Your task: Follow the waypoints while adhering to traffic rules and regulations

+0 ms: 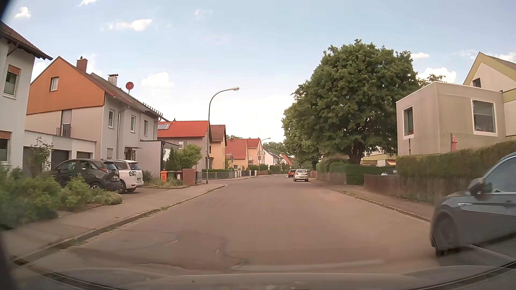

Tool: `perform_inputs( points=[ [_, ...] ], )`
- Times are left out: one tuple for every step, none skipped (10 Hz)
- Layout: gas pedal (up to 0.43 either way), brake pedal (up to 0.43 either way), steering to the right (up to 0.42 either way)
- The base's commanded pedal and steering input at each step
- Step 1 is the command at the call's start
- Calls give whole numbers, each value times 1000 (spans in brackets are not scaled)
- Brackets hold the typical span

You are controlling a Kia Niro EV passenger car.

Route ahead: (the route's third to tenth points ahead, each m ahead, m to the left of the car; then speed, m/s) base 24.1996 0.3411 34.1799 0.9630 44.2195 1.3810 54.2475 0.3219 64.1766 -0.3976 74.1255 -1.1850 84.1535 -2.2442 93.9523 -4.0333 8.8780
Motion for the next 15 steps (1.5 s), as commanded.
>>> perform_inputs(
  points=[
    [0, 18, -5],
    [0, 18, -5],
    [0, 18, -5],
    [0, 18, -5],
    [0, 24, -5],
    [0, 37, -5],
    [0, 85, -5],
    [0, 116, -5],
    [0, 128, -5],
    [0, 128, -4],
    [0, 128, -3],
    [0, 134, -3],
    [0, 134, -3],
    [0, 122, -4],
    [0, 104, -4]
  ],
)
